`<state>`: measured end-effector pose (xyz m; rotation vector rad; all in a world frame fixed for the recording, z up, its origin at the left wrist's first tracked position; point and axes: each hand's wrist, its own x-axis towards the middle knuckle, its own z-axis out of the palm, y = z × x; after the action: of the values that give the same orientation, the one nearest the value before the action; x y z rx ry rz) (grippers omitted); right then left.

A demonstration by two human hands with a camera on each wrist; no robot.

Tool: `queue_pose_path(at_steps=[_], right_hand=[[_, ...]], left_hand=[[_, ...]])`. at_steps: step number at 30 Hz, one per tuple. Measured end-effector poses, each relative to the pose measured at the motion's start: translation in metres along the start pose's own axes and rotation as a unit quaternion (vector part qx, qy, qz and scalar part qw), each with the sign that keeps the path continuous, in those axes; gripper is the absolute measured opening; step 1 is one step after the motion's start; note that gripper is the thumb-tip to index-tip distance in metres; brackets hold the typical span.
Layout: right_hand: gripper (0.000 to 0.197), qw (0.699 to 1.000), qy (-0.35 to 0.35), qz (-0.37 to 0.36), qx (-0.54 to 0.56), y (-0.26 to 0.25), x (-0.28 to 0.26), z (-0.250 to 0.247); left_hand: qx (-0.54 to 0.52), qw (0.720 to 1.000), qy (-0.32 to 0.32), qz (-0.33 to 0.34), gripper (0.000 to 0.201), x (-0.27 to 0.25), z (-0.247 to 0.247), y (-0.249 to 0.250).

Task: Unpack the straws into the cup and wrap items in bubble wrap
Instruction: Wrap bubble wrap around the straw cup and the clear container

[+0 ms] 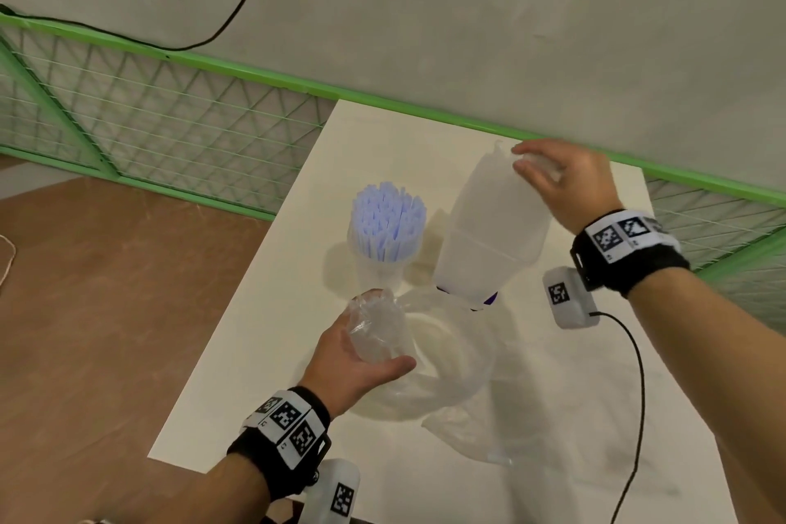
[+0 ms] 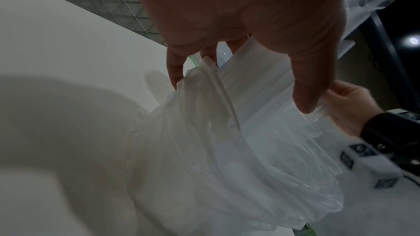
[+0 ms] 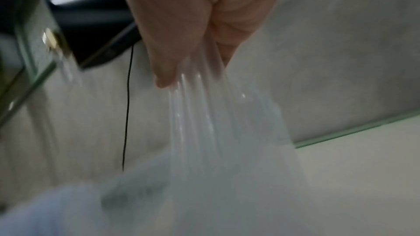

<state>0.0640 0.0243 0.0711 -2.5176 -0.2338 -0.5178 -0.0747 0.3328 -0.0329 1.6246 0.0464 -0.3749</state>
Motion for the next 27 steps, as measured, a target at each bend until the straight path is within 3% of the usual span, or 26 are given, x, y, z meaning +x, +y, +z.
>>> queue_pose_path(at_steps=[5, 9, 16, 21, 25, 27], right_hand=[[0.045, 0.968, -0.19, -0.045, -0.156, 0.017, -0.018, 0.031], [0.066, 0.94, -0.251, -0.042, -0.227, 0.012, -0.027, 0.032], [0.069, 0.927, -0.211, -0.003, -0.31, 0.002, -0.009, 0.038], [0.058, 0.934, -0.163, 0.018, -0.317, -0.001, 0.002, 0.042], [0.059, 0.908, -0.222, 0.007, -0.355, -0.004, -0.001, 0.045], [0.058, 0.908, -0.218, 0.005, -0.359, -0.012, -0.001, 0.042]], left_hand=[[0.005, 1.0, -0.001, -0.001, 0.075, 0.001, -0.001, 0.0], [-0.003, 1.0, -0.003, -0.005, 0.076, 0.001, -0.001, -0.002], [-0.004, 1.0, -0.001, -0.012, 0.076, -0.001, -0.001, -0.002], [-0.003, 1.0, -0.001, -0.007, 0.074, -0.001, -0.001, -0.003], [0.0, 1.0, 0.001, -0.006, 0.075, 0.0, -0.001, -0.004], [0.006, 1.0, 0.0, -0.005, 0.075, 0.0, -0.001, -0.004]])
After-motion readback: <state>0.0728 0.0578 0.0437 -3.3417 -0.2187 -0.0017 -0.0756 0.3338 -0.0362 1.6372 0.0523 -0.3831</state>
